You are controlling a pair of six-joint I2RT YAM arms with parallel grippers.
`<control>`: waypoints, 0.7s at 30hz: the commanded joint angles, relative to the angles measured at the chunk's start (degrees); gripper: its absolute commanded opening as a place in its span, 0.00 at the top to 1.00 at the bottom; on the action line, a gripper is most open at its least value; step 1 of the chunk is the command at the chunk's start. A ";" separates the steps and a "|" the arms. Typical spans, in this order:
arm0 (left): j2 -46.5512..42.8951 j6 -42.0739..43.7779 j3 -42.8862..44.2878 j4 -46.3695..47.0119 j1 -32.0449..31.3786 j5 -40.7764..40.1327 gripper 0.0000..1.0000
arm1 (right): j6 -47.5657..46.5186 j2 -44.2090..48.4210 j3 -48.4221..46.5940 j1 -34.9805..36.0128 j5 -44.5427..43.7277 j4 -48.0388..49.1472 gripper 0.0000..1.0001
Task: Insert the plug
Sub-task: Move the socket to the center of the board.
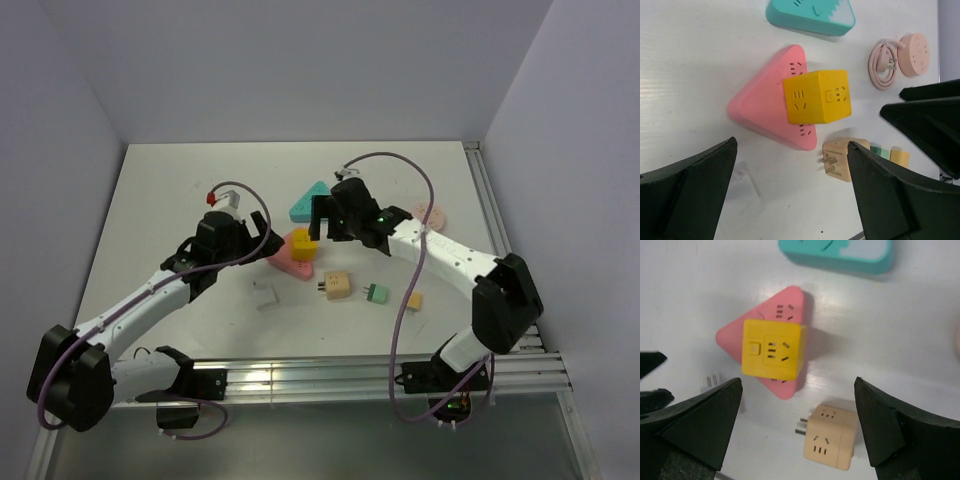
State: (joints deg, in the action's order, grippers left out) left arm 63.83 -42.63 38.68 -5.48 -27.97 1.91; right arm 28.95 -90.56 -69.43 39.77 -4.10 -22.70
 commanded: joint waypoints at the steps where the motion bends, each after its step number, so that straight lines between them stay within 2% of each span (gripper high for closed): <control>1: 3.21 1.32 4.03 0.99 -2.79 -1.65 0.02 | 4.00 7.39 6.47 -2.76 -7.40 8.26 0.00; 2: 4.27 1.58 5.69 0.38 -3.40 -4.87 0.01 | 4.53 8.90 7.98 -4.16 -9.16 9.42 0.00; 6: 10.42 2.90 11.15 -2.69 -7.62 -9.19 0.01 | 6.91 16.71 14.66 -7.16 -16.79 12.32 0.00; 13: 21.75 5.36 21.59 -7.61 -13.16 -14.30 0.01 | 10.68 25.86 25.11 -8.92 -26.82 15.39 0.00; 21: 34.59 6.95 33.65 -17.63 -18.00 -23.35 0.00 | 11.48 31.94 32.69 -10.15 -28.42 20.59 0.01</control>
State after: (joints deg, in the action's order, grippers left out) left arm 96.14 -37.04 68.34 -17.67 -44.95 -15.22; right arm 39.33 -60.25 -37.41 30.06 -29.28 -6.90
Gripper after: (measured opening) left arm 0.994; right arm 0.993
